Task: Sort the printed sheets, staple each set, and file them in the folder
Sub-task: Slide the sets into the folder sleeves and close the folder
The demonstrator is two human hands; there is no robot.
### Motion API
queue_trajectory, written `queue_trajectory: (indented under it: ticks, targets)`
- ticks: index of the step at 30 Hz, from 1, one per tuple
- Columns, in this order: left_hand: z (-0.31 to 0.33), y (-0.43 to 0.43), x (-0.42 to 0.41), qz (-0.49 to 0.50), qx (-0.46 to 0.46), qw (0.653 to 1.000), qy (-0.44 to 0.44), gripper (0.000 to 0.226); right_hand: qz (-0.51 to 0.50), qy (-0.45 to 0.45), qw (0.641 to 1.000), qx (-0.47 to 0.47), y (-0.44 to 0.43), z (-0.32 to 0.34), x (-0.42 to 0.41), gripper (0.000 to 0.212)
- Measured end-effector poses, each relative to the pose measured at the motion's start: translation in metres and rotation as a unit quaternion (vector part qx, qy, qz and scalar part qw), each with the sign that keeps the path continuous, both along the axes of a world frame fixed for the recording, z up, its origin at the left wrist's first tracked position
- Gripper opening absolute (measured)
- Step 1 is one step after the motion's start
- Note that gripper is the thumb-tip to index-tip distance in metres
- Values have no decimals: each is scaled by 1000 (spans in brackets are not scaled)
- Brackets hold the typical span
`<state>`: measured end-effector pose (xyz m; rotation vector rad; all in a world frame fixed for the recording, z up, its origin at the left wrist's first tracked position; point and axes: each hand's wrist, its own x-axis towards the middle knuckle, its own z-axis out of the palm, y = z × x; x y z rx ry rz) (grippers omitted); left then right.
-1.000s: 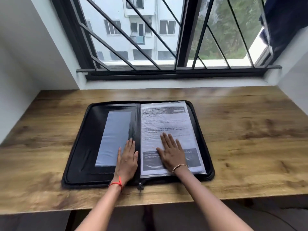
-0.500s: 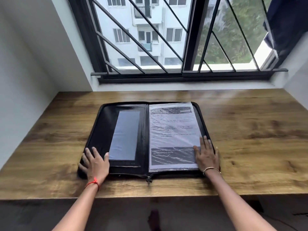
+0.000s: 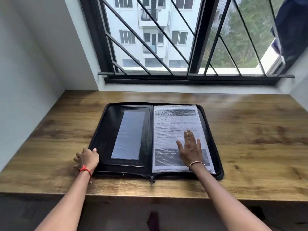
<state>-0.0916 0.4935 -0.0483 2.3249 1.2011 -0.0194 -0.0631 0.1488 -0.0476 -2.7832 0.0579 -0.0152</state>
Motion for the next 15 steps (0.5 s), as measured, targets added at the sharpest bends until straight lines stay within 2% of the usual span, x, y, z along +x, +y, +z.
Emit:
queue_trajectory:
  ticks: [2,5,8,15]
  targets:
    - [1,11,5,-9,-27,1000,-10,43,13,8,1000,2,4,-2,0,61]
    - [5,25,13,-21,-66,995,-74,40,24,7,1000,4,7,0,2,60]
    - [15,30,13,-13,-72,991,-115,36,24,1,1000,14,7,2,4,59]
    - [51,30,11,-49,-105,969,-217,13,29,-18,999,31,4,8,2,57]
